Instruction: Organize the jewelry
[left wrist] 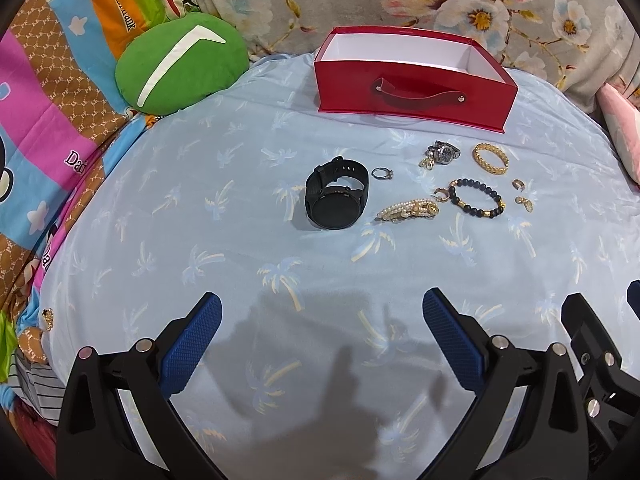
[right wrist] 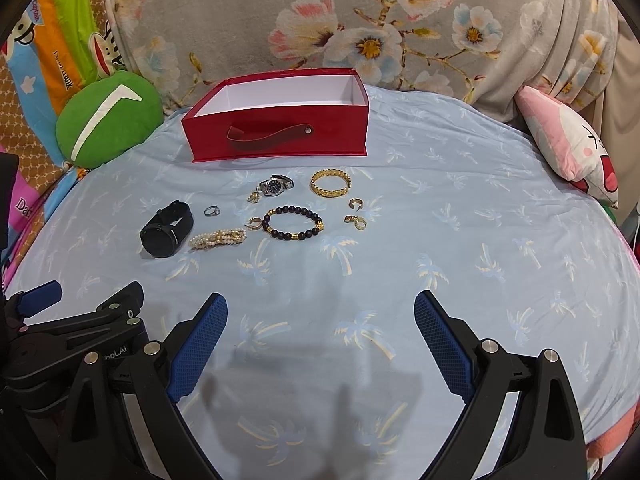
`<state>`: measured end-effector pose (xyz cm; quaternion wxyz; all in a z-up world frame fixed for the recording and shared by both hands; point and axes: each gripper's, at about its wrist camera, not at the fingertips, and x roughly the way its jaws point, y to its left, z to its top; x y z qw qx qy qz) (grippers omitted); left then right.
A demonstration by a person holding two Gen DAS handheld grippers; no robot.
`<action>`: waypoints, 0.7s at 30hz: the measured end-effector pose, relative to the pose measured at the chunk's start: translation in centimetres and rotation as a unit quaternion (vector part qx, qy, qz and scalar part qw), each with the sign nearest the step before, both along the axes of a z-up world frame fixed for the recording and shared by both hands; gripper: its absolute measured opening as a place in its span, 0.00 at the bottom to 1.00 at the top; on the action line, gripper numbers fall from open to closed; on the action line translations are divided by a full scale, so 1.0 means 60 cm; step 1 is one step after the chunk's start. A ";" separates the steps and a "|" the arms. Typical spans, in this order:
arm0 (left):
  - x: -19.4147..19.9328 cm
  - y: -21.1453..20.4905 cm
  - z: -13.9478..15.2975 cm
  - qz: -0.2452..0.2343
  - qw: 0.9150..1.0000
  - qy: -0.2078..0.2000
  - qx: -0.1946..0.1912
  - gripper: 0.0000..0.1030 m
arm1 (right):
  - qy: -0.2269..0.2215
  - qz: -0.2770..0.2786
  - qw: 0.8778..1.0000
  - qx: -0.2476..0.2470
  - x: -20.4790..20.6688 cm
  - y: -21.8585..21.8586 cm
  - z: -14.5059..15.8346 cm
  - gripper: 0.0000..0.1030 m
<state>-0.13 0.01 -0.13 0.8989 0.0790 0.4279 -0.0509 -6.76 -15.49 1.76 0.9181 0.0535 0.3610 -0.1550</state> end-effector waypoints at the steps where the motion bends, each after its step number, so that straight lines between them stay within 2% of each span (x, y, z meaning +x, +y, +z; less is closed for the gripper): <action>1: 0.000 -0.001 -0.001 -0.001 1.000 0.000 0.000 0.95 | 0.000 0.000 1.000 0.000 0.000 0.000 0.000 0.90; 9: 0.004 0.004 -0.003 -0.009 1.000 0.004 -0.001 0.95 | 0.001 0.000 1.000 0.002 0.000 -0.002 0.000 0.90; 15: 0.017 0.008 -0.015 -0.014 1.000 0.019 -0.016 0.95 | 0.011 0.004 1.000 0.012 0.006 0.002 -0.024 0.90; 21: 0.049 0.033 -0.034 0.009 0.999 0.035 -0.033 0.95 | 0.024 0.007 0.999 0.025 0.027 -0.012 -0.041 0.90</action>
